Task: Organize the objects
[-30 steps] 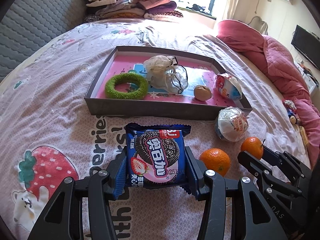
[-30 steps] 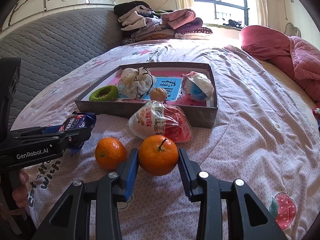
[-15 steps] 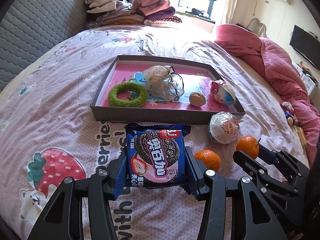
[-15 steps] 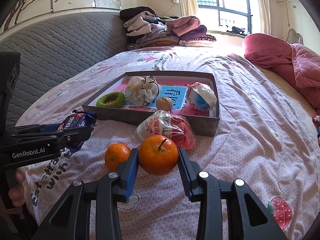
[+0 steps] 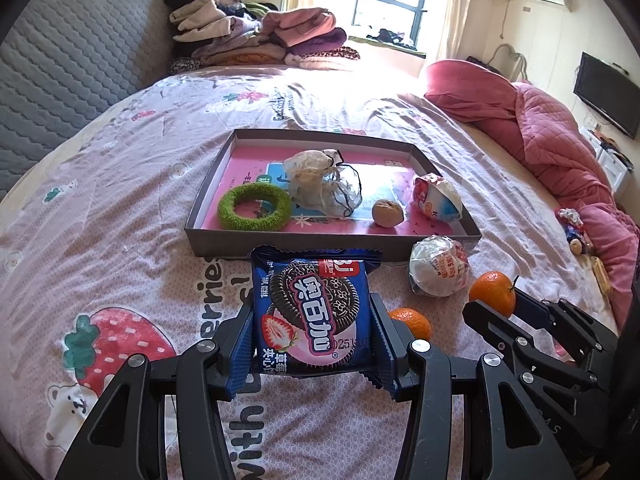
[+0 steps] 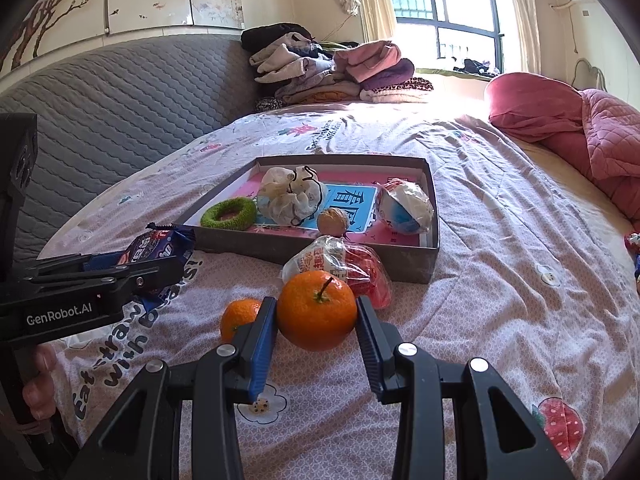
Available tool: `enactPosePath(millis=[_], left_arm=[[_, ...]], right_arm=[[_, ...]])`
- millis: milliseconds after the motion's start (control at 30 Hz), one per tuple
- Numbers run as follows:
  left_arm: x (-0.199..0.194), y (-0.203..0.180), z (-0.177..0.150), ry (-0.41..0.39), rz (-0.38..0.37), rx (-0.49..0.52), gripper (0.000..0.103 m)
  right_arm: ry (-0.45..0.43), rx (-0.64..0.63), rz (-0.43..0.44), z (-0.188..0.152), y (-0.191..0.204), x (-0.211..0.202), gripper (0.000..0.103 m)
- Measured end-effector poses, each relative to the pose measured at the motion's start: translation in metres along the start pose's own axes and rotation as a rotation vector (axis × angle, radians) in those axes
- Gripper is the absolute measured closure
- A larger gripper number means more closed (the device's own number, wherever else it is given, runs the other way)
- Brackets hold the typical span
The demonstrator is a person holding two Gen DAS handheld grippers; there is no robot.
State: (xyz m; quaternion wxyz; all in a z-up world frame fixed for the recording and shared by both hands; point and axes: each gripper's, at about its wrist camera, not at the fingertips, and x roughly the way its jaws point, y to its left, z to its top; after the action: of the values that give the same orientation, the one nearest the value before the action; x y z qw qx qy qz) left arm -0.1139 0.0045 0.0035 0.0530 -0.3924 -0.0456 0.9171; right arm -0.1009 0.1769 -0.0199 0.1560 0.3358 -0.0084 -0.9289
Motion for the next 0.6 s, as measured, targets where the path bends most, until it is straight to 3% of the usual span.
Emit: enactPosePath(millis=[600], left_arm=[[-0.002, 0.004, 0.005, -0.035, -0.006, 0.005, 0.05]], right_arm=[[-0.069, -0.012, -0.004, 0.032, 0.007, -0.014, 0.064]])
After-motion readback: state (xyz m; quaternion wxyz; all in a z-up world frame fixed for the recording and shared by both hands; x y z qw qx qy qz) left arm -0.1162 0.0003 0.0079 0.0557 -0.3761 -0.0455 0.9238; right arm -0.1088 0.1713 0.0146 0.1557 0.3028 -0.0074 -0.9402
